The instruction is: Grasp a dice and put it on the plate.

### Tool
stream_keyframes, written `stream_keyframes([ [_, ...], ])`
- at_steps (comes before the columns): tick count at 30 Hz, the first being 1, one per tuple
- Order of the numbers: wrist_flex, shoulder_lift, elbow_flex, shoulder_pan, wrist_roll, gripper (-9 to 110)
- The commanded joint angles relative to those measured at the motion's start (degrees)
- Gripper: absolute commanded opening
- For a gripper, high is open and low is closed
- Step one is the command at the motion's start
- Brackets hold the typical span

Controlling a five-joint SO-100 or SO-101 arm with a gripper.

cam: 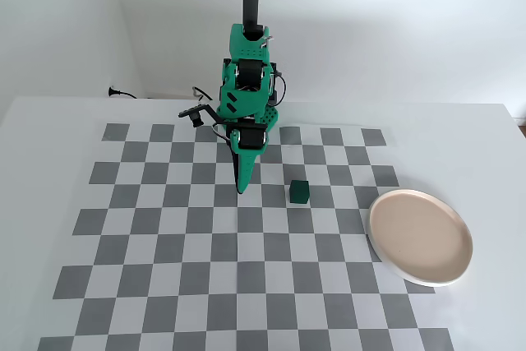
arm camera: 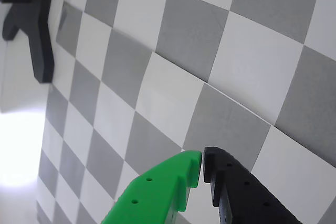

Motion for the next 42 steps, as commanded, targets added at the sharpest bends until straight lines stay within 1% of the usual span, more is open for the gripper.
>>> stream_keyframes([
  [1,0.18,0.97,-0.88,-1.05,-14.33,-4],
  [11,6.15,0.97,-0.88,0.70,-26.54,-4],
  [13,5.19,0.97,-0.88,2.81,-27.42,-4],
  [16,2.72,0.97,-0.88,2.20,-32.34,-4],
  [21,1.14,0.97,-0.88,-1.41,-43.86,-4],
  [25,1.49,0.97,-0.88,-4.13,-55.28,-4],
  [31,-0.35,0.97,-0.88,-4.48,-71.46,-4],
  [37,1.23,0.97,-1.14,-5.10,-83.14,-4],
  [42,2.72,0.88,-3.69,-7.21,-86.57,8],
])
